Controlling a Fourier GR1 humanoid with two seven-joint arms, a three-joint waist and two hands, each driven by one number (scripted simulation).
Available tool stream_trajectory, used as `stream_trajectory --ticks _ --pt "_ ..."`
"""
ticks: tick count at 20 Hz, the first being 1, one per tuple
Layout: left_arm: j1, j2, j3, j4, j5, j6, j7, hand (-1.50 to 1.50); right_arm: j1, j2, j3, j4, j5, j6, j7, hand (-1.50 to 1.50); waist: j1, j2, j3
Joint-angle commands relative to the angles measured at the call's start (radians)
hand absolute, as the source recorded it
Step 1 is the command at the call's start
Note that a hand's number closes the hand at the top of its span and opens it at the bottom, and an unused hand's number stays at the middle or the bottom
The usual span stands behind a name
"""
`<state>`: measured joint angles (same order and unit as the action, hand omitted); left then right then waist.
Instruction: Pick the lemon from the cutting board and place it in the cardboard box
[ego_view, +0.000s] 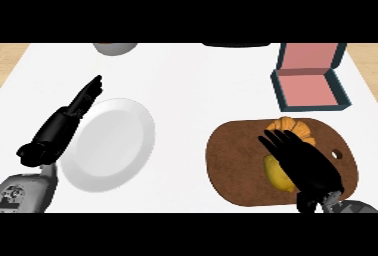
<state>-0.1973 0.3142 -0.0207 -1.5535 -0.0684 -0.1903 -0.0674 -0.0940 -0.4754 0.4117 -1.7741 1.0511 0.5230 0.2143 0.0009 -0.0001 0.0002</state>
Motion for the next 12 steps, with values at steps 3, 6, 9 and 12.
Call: stream_trajectory --ticks 3,6,9,12 --pt "-0.002 -0.049 0.0 -0.011 -0.03 0.003 0.026 0.0 -0.015 0.044 0.029 0.078 0.075 -0.039 -0.084 1.5 0.0 0.0 0.0" --pt "-0.048 -0.049 0.019 0.096 -0.05 0.012 -0.055 0.0 0.006 0.002 0.043 0.067 0.09 -0.134 -0.183 1.5 -0.005 0.001 0.0" --pt "0.009 -0.046 0.003 -0.065 -0.042 -0.005 0.056 0.0 0.002 0.0 0.038 0.05 0.127 -0.164 -0.21 1.5 0.0 -0.001 0.0" --pt "0.001 -0.055 0.018 -0.033 -0.031 -0.014 0.023 0.0 0.019 -0.003 0.018 0.087 0.15 -0.293 -0.274 1.5 -0.002 0.0 0.0"
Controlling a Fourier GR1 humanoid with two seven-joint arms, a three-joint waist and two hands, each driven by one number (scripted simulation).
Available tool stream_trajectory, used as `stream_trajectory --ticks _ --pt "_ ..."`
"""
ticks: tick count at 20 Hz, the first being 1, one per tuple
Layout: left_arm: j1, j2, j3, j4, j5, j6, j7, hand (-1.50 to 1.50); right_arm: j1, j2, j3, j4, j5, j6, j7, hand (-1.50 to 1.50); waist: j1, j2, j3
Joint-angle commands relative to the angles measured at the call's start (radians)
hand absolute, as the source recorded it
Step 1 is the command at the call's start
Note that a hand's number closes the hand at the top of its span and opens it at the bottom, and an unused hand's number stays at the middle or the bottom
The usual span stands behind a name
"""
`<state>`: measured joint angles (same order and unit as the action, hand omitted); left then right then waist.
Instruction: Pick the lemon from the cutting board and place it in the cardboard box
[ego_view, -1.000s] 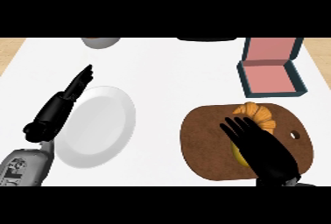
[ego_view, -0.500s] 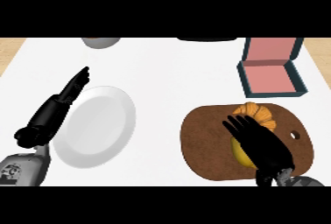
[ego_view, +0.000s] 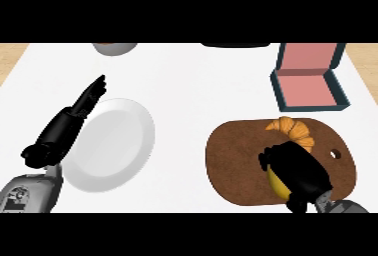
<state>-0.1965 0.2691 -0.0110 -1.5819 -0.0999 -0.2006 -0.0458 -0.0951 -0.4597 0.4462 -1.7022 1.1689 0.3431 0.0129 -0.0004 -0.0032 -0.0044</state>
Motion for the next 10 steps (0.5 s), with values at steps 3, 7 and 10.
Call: stream_trajectory --ticks 3,7,10 --pt "-0.005 -0.01 0.02 0.046 -0.009 -0.014 -0.028 0.0 -0.035 0.001 -0.043 0.0 0.032 -0.085 -0.095 1.5 0.0 0.003 0.004" --pt "-0.009 -0.034 -0.008 0.007 -0.028 0.009 0.0 0.0 -0.027 -0.012 -0.007 -0.016 -0.062 -0.149 -0.28 1.5 0.007 0.005 0.006" --pt "-0.01 -0.036 -0.01 0.037 -0.041 0.014 -0.053 0.0 -0.042 0.013 0.09 -0.041 -0.17 -0.105 -0.461 1.5 0.023 0.011 0.006"
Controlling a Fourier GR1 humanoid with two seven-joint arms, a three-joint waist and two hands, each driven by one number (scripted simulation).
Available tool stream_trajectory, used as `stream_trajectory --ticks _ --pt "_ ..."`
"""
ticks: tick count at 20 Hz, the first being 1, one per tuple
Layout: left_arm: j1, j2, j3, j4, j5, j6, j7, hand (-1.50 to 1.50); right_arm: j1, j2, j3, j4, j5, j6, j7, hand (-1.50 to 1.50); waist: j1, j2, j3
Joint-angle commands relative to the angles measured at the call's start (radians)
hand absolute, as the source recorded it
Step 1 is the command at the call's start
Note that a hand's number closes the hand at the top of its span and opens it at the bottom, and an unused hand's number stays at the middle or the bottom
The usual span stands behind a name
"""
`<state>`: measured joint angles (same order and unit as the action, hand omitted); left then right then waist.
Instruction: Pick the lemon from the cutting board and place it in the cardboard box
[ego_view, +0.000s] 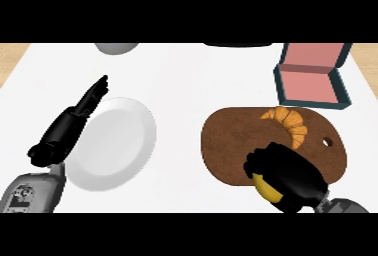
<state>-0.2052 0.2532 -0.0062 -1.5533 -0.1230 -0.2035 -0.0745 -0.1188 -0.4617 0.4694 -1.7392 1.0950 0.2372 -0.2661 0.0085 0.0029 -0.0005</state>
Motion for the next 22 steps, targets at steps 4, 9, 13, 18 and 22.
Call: stream_trajectory --ticks 4,9,13,18,22 --pt "-0.016 -0.002 0.007 0.003 0.015 -0.014 0.009 0.0 -0.116 -0.029 -0.023 -0.014 -0.238 0.027 -0.385 1.5 0.006 0.0 0.001" --pt "0.01 -0.002 0.016 0.053 -0.019 0.0 -0.059 0.0 -0.184 -0.101 -0.216 -0.102 -0.368 0.086 -0.467 1.5 -0.012 -0.002 0.0" --pt "0.055 -0.022 -0.007 -0.029 -0.03 0.013 -0.007 0.0 -0.194 -0.099 -0.395 -0.153 -0.54 0.211 -0.345 1.5 -0.013 -0.006 0.0" --pt "0.018 0.024 0.036 0.007 0.009 -0.038 -0.021 0.0 -0.291 -0.016 -0.551 -0.01 -0.671 0.253 -0.107 1.5 -0.006 -0.002 -0.001" --pt "-0.048 0.014 0.041 0.006 0.019 -0.039 0.031 0.0 -0.457 -0.015 -0.611 0.138 -0.662 0.237 0.02 1.5 0.005 -0.001 0.0"
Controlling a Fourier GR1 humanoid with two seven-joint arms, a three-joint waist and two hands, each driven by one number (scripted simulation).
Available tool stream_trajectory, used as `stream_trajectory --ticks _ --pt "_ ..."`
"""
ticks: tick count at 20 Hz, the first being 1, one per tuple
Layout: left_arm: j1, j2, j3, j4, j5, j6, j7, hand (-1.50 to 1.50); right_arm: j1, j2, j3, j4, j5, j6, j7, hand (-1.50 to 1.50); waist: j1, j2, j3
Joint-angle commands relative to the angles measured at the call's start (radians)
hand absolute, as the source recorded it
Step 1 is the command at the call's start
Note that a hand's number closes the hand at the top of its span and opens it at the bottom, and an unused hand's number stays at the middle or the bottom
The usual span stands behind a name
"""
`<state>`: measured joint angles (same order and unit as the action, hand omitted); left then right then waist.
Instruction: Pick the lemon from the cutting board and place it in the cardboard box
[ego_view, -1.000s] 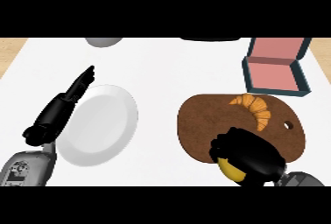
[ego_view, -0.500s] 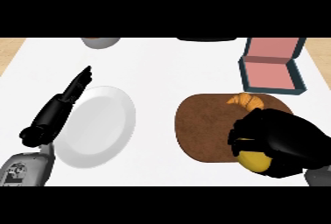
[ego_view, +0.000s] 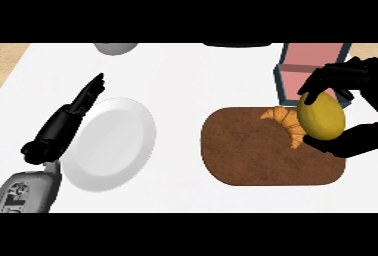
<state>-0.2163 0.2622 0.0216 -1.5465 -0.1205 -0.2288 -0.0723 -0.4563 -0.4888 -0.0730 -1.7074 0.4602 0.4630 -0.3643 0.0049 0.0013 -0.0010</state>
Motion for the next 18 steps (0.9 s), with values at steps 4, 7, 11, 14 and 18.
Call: stream_trajectory --ticks 4,7,11,14,18 --pt "-0.035 -0.023 -0.009 -0.002 -0.006 0.005 0.014 0.0 -0.298 -0.014 -0.124 0.344 -0.026 -0.001 0.144 1.5 0.02 0.005 0.001" --pt "-0.025 -0.011 -0.005 0.028 -0.01 -0.015 -0.018 0.0 -0.362 -0.036 -0.121 0.538 0.042 -0.063 0.064 1.5 0.022 0.007 0.001" --pt "0.001 -0.027 -0.037 -0.051 -0.015 -0.018 0.039 0.0 -0.403 -0.13 -0.051 0.715 0.19 -0.121 -0.086 1.5 0.042 0.011 0.002" --pt "-0.01 -0.022 -0.019 0.001 -0.014 -0.017 -0.016 0.0 -0.445 -0.166 0.004 0.855 0.26 -0.106 -0.129 1.5 0.055 0.02 0.002" --pt "-0.063 -0.032 -0.025 0.013 -0.007 -0.025 0.026 0.0 -0.514 -0.21 0.072 1.013 0.325 -0.02 -0.184 1.5 0.059 0.024 0.002"
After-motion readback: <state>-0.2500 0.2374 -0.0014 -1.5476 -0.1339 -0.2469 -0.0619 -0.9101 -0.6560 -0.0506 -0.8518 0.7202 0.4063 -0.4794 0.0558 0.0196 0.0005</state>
